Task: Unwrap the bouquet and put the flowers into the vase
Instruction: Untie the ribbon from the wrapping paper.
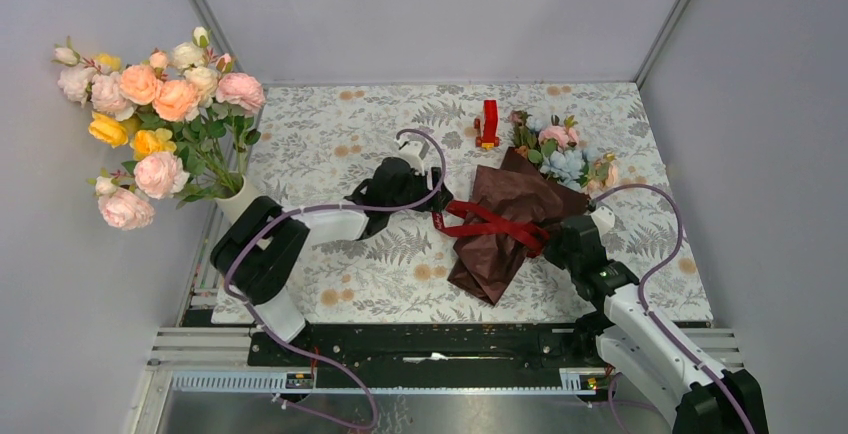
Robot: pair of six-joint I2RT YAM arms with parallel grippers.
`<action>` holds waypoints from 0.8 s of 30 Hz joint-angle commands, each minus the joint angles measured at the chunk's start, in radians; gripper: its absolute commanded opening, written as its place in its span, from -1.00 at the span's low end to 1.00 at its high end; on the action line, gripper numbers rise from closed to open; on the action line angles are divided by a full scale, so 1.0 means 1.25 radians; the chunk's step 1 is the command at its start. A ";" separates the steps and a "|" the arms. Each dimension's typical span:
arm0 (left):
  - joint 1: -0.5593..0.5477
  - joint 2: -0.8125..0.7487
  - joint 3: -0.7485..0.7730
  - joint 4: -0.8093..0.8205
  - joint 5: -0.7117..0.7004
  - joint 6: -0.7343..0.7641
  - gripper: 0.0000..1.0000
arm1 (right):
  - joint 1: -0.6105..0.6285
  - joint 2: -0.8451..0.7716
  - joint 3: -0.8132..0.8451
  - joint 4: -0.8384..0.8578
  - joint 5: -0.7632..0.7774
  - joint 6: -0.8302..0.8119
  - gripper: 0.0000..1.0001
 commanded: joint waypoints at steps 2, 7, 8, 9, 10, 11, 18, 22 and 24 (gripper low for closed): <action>-0.033 -0.122 -0.021 0.052 0.016 0.182 0.41 | -0.004 0.009 -0.002 0.047 -0.030 -0.002 -1.00; -0.102 -0.105 0.051 -0.047 0.017 0.323 0.42 | -0.004 0.005 -0.003 0.045 -0.033 -0.009 -1.00; -0.115 -0.096 0.066 -0.063 -0.005 0.348 0.42 | -0.004 0.004 -0.002 0.046 -0.034 -0.011 -1.00; -0.127 -0.086 0.076 -0.073 -0.027 0.370 0.42 | -0.004 0.002 -0.002 0.045 -0.035 -0.011 -1.00; -0.135 -0.079 0.082 -0.077 -0.041 0.381 0.42 | -0.004 0.000 -0.003 0.045 -0.036 -0.012 -1.00; -0.142 -0.073 0.085 -0.075 -0.044 0.410 0.42 | -0.004 -0.002 -0.004 0.045 -0.036 -0.013 -1.00; -0.178 -0.035 0.090 -0.076 -0.092 0.510 0.38 | -0.003 -0.009 -0.003 0.045 -0.036 -0.016 -1.00; -0.211 -0.004 0.118 -0.102 -0.160 0.558 0.35 | -0.005 -0.008 -0.004 0.045 -0.037 -0.017 -1.00; -0.222 0.009 0.129 -0.104 -0.181 0.575 0.33 | -0.005 -0.007 -0.004 0.045 -0.038 -0.017 -1.00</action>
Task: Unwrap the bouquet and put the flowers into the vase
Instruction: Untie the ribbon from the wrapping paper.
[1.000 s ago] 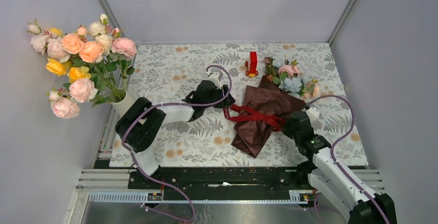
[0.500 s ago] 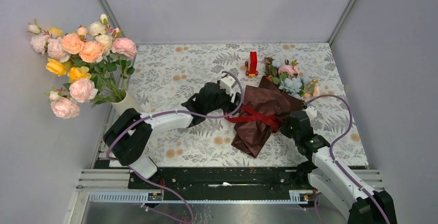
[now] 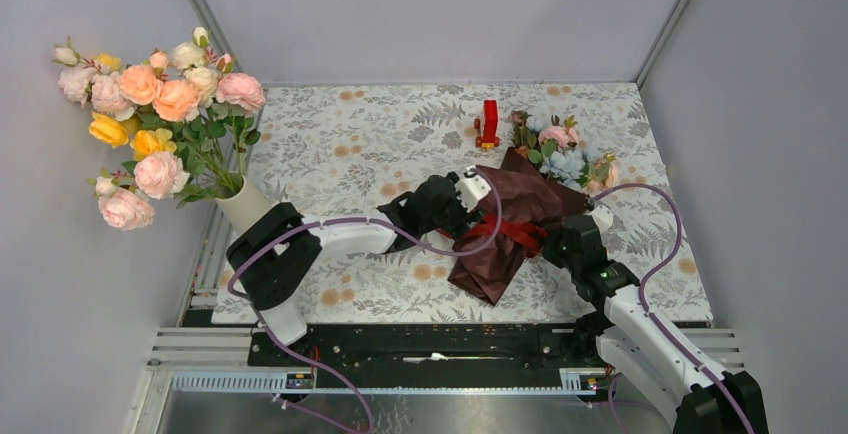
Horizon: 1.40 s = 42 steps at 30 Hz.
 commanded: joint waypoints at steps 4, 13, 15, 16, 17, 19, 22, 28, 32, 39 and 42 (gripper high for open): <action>-0.041 0.050 0.075 0.012 -0.108 0.102 0.30 | -0.004 -0.010 -0.003 0.018 -0.002 -0.009 -1.00; -0.076 0.100 0.113 0.003 -0.187 0.156 0.23 | -0.004 -0.017 -0.007 0.018 -0.004 -0.011 -1.00; -0.081 0.106 0.118 0.008 -0.191 0.158 0.19 | -0.004 -0.016 -0.007 0.018 -0.005 -0.011 -1.00; -0.082 0.110 0.121 0.008 -0.193 0.160 0.18 | -0.004 -0.017 -0.007 0.018 -0.006 -0.011 -1.00; -0.084 0.114 0.126 0.008 -0.193 0.162 0.16 | -0.004 -0.017 -0.007 0.018 -0.007 -0.011 -1.00; -0.088 0.119 0.132 0.007 -0.194 0.168 0.14 | -0.004 -0.020 -0.007 0.017 -0.007 -0.011 -1.00; -0.097 0.125 0.139 0.011 -0.206 0.180 0.14 | -0.004 -0.023 -0.006 0.011 -0.003 -0.012 -1.00; -0.114 0.141 0.161 0.010 -0.210 0.208 0.13 | -0.004 -0.023 -0.006 0.011 -0.004 -0.011 -1.00; -0.124 0.154 0.173 0.004 -0.206 0.229 -0.15 | -0.004 -0.024 -0.005 0.010 -0.004 -0.013 -1.00; -0.126 0.138 0.145 0.045 -0.251 0.193 -1.00 | -0.006 -0.022 -0.002 0.011 -0.001 -0.013 -1.00; -0.125 0.112 0.115 0.083 -0.281 0.140 -1.00 | -0.010 -0.021 0.005 -0.007 0.002 -0.006 -1.00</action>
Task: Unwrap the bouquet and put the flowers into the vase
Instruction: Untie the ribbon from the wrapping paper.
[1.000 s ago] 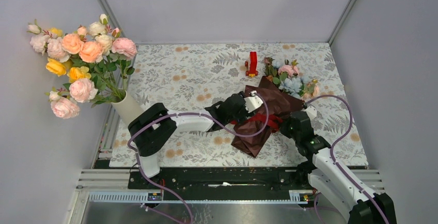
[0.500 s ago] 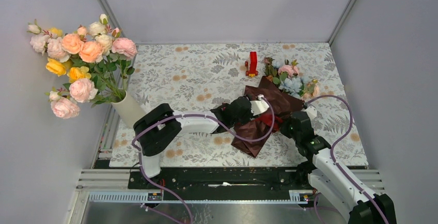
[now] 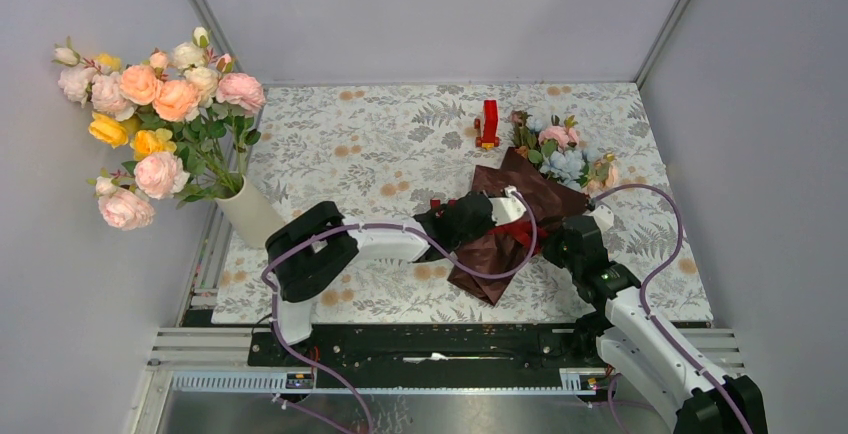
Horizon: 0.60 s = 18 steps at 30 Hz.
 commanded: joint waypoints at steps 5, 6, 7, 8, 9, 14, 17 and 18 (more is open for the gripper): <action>0.012 -0.081 -0.031 0.061 -0.075 -0.181 -1.00 | -0.020 -0.030 0.020 -0.039 0.030 0.010 -1.00; 0.018 -0.089 -0.033 0.051 -0.078 -0.209 -1.00 | -0.021 -0.038 0.021 -0.048 0.042 0.012 -1.00; 0.029 -0.101 -0.038 0.041 -0.081 -0.239 -1.00 | -0.023 -0.045 0.021 -0.056 0.052 0.013 -1.00; 0.037 -0.114 -0.045 0.035 -0.081 -0.269 -1.00 | -0.025 -0.051 0.019 -0.063 0.061 0.015 -1.00; 0.049 -0.128 -0.055 0.031 -0.078 -0.300 -1.00 | -0.028 -0.059 0.015 -0.069 0.068 0.018 -1.00; 0.138 -0.200 -0.101 -0.013 0.015 -0.469 -1.00 | -0.037 -0.087 -0.007 -0.080 0.088 0.044 -1.00; 0.202 -0.232 -0.133 -0.023 0.102 -0.547 -1.00 | -0.041 -0.090 -0.016 -0.080 0.093 0.059 -1.00; 0.223 -0.240 -0.145 -0.023 0.124 -0.570 -1.00 | -0.042 -0.089 -0.018 -0.079 0.094 0.062 -1.00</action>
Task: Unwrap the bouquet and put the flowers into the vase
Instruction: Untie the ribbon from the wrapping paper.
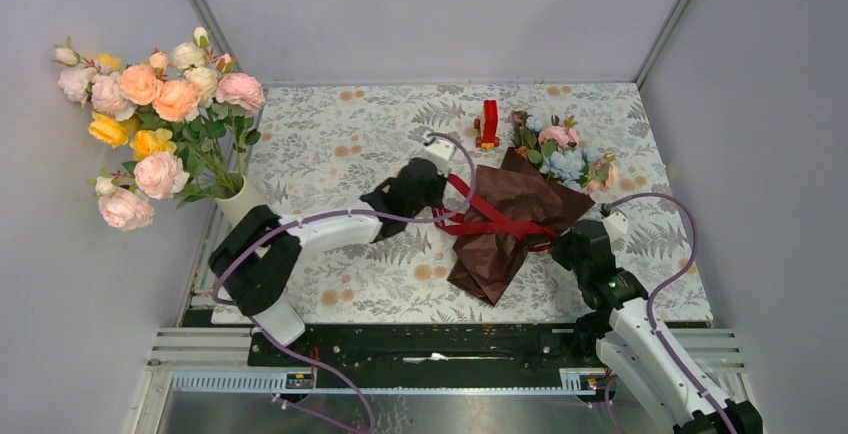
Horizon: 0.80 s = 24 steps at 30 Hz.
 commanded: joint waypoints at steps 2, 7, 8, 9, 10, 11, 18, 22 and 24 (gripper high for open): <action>0.105 -0.066 -0.065 0.002 0.159 -0.195 -1.00 | -0.011 -0.002 -0.018 -0.011 0.039 0.040 -1.00; 0.180 -0.080 -0.115 0.026 0.229 -0.271 -1.00 | -0.012 -0.005 -0.028 -0.015 0.043 0.060 -1.00; 0.191 -0.081 -0.122 0.027 0.234 -0.281 -1.00 | -0.012 -0.010 -0.030 -0.023 0.051 0.071 -1.00; 0.200 -0.081 -0.128 0.030 0.253 -0.288 -1.00 | -0.013 -0.018 -0.032 -0.028 0.057 0.075 -1.00; 0.213 -0.080 -0.132 0.029 0.264 -0.292 -1.00 | -0.013 -0.029 -0.034 -0.034 0.063 0.080 -1.00; 0.222 -0.079 -0.135 0.023 0.272 -0.293 -1.00 | -0.014 -0.041 -0.035 -0.043 0.068 0.082 -1.00; 0.298 -0.092 -0.168 0.009 0.278 -0.304 -1.00 | -0.014 -0.124 -0.030 -0.103 0.094 0.075 -0.86; 0.314 -0.073 -0.168 0.019 0.321 -0.295 -1.00 | -0.014 -0.149 0.000 -0.119 0.064 0.023 -0.51; 0.316 -0.063 -0.166 0.025 0.340 -0.288 -1.00 | -0.014 -0.167 0.023 -0.124 0.047 -0.025 -0.12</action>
